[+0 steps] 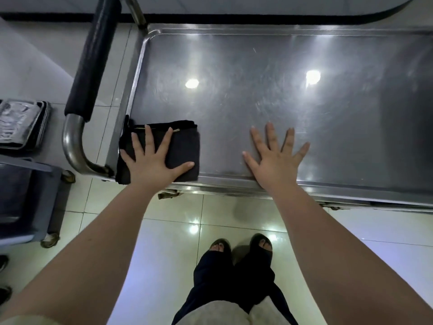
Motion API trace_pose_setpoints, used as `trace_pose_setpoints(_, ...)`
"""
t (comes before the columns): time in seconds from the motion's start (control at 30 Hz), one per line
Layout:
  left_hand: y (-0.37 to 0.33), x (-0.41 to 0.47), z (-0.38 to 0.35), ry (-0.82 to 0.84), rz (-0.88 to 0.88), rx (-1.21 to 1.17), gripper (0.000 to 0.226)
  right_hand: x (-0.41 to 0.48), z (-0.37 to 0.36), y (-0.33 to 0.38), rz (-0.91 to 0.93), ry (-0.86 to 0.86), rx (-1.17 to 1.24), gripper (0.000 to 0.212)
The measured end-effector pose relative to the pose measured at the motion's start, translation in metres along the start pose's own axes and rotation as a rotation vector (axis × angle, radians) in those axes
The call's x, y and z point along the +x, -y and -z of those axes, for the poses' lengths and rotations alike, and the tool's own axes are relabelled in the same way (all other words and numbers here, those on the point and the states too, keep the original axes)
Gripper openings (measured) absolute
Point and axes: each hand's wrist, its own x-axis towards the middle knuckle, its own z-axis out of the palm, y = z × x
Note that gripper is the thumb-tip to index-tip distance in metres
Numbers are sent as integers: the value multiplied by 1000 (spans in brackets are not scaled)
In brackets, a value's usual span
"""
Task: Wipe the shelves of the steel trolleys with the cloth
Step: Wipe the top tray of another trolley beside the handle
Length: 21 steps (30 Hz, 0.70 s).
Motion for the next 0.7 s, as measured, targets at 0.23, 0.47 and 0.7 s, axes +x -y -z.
trace_pose_setpoints(0.23, -98, -22, -21, 25, -100, -33, 110, -3, 0, 1, -11, 11, -5, 68)
trace_pose_setpoints(0.47, -49, -10, -9, 25, -87, -45, 103, -1, 2, 1, -21, 36, -3, 68)
trace_pose_setpoints(0.7, 21, 1, 4, 5, -39, 24, 103, -4, -2, 2, -11, 8, -16, 69)
